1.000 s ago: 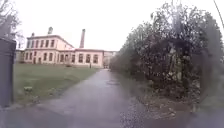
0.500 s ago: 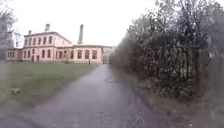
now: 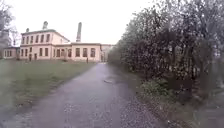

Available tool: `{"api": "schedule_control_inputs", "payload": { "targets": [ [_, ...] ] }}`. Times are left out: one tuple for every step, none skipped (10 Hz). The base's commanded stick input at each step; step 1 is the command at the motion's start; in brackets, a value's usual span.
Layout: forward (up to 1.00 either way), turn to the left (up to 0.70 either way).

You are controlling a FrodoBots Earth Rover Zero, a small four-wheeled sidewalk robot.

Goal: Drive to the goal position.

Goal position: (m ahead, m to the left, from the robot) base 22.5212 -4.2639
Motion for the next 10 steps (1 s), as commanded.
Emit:
{"api": "schedule_control_inputs", "payload": {
  "targets": [
    [0.85, 0.00],
    [0.85, 0.00],
    [0.85, 0.00],
    [0.85, 0.00],
    [0.85, 0.20],
    [0.85, 0.34],
    [0.85, 0.34],
    [0.85, 0.34],
    [0.85, 0.34],
    [0.85, 0.14]
  ]
}}
